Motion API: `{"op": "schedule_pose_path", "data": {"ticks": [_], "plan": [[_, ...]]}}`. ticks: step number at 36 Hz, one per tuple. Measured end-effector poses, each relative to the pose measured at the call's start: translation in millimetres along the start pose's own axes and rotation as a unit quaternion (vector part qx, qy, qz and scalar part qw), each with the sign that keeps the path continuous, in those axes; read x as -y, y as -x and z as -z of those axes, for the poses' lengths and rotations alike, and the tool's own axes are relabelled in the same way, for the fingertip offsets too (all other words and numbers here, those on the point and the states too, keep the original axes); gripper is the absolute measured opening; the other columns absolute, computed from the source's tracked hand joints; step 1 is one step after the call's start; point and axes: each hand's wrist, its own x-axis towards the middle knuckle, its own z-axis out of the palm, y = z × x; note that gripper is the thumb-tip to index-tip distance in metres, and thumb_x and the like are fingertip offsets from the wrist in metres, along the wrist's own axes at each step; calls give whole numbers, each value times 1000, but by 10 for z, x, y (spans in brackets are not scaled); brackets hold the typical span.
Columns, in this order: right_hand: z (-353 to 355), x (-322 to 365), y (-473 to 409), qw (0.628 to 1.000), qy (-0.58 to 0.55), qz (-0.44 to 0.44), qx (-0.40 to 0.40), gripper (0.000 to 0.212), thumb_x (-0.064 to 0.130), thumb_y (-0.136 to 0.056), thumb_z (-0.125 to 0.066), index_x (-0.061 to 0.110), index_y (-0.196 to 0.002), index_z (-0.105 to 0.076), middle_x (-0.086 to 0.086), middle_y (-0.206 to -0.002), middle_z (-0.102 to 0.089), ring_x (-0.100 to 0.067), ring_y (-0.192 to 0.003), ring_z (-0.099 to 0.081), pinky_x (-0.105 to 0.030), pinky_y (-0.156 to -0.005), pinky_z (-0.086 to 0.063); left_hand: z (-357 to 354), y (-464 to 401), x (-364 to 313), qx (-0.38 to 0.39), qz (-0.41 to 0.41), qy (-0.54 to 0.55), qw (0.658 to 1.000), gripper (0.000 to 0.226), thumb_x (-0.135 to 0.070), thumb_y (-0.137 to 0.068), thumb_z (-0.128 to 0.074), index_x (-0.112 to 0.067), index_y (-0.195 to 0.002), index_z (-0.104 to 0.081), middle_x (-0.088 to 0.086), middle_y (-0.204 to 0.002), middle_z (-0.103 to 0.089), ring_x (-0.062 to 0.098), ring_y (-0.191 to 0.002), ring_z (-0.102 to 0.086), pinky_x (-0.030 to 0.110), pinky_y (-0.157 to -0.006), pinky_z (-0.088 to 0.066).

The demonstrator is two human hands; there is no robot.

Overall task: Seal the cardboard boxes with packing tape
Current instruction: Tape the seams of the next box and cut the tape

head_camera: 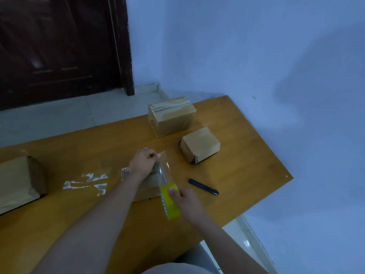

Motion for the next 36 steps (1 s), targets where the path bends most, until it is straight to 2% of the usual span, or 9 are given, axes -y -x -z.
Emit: {"op": "schedule_pose_path", "data": {"ticks": [4,12,17,23,27,30,32,35,36], "plan": [[-6,-50,-19,1000,3,0,6,38,40,-98,-44,23,-64,-42,7,-56,-41,2,-42,-39,-13,-43,-28,-82,16,11,-25,36,-21,999,20,-39,-94,-55,-23,-86,-63,-3,-93,-52,22,-94,-54,29,-66,-33],[-40,-98,-38,1000,10,-5,4,38,38,-98,-45,20,-65,-41,8,-55,-41,1,-43,-39,-12,-43,-27,-106,0,10,-19,56,-40,997,23,-45,-96,-50,-28,-84,-60,-3,-85,-58,20,-83,-56,27,-58,-35],[-14,-158,-55,999,37,-5,-5,39,40,-97,-46,20,-64,-40,7,-56,-38,-3,-49,-35,-19,-47,-26,-109,8,23,-23,47,-24,998,24,-44,-95,-52,-26,-81,-59,-3,-88,-57,20,-84,-55,28,-59,-34],[33,-192,-71,999,42,1,-13,41,40,-97,-46,22,-61,-38,7,-53,-38,0,-42,-38,-16,-44,-25,-105,26,22,-28,47,-18,998,22,-42,-96,-52,-25,-82,-58,-4,-88,-54,17,-82,-50,28,-61,-32],[-41,-240,-121,999,29,-15,8,38,43,-97,-45,14,-74,-52,-1,-64,-48,-11,-56,-46,-24,-52,-35,-110,3,28,-4,58,-62,996,25,-44,-97,-49,-25,-85,-61,0,-88,-61,19,-81,-54,27,-58,-34],[-103,-292,-153,999,1,-30,9,48,46,-96,-45,1,-86,-59,-7,-70,-55,-20,-64,-53,-33,-60,-43,-91,-46,0,24,88,-68,993,26,-42,-96,-51,-22,-90,-67,2,-92,-65,19,-80,-53,28,-60,-39],[-101,-313,-164,999,-15,-39,14,54,53,-93,-44,2,-91,-61,-8,-75,-59,-22,-68,-58,-39,-64,-49,-73,-83,-12,56,108,-64,990,26,-37,-96,-51,-20,-97,-70,3,-98,-65,22,-85,-57,29,-65,-44],[-72,-360,-167,999,-30,-38,24,80,76,-77,-41,1,-95,-60,-7,-77,-57,-21,-71,-56,-37,-66,-46,-43,-148,-29,107,142,-57,982,26,-28,-96,-52,-13,-102,-71,5,-98,-62,22,-83,-56,32,-75,-51],[-73,-376,-172,999,-27,-33,27,79,77,-79,-41,2,-96,-60,-7,-77,-57,-22,-72,-56,-36,-67,-46,-25,-160,-43,120,156,-57,979,25,-27,-94,-53,-10,-102,-70,5,-95,-60,21,-79,-54,34,-78,-51]]}}
